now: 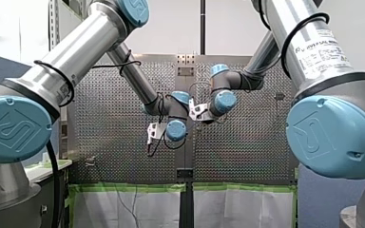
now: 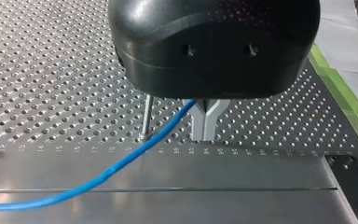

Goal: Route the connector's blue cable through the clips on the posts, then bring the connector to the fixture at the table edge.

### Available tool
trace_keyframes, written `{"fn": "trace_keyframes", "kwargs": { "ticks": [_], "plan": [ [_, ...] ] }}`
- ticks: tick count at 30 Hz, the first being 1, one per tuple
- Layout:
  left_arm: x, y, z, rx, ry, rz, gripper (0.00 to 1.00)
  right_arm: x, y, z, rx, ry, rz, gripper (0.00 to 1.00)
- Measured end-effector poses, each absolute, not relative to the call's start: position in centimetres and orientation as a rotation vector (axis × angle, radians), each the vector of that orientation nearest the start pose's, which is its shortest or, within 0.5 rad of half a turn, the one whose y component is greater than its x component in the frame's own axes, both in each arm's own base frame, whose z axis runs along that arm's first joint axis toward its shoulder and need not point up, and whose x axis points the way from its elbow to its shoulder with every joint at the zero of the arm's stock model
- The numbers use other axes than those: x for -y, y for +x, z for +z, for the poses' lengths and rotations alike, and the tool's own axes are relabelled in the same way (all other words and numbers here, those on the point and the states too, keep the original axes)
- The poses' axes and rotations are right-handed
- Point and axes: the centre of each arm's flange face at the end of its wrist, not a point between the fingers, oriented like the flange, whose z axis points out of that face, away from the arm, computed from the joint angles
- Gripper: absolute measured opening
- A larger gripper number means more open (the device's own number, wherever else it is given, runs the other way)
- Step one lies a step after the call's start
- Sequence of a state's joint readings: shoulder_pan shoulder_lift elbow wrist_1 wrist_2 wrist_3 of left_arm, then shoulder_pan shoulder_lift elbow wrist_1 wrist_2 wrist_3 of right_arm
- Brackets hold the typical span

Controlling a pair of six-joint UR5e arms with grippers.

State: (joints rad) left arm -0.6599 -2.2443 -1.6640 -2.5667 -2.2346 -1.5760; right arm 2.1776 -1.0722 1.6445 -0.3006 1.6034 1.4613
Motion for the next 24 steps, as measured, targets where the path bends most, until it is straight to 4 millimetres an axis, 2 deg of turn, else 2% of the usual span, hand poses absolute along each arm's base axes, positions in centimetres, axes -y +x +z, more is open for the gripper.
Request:
{"fn": "trace_keyframes", "kwargs": {
  "ticks": [12,24],
  "plan": [
    [44.1,42.2,11.0,-1.714,0.108,0.072,0.0,40.1,43.0,16.5,0.936,1.904,1.3,0.0],
    [45.1,41.4,10.6,-1.715,0.137,0.051,0.0,41.9,41.4,16.3,0.951,1.849,1.303,0.0]
  ]
}}
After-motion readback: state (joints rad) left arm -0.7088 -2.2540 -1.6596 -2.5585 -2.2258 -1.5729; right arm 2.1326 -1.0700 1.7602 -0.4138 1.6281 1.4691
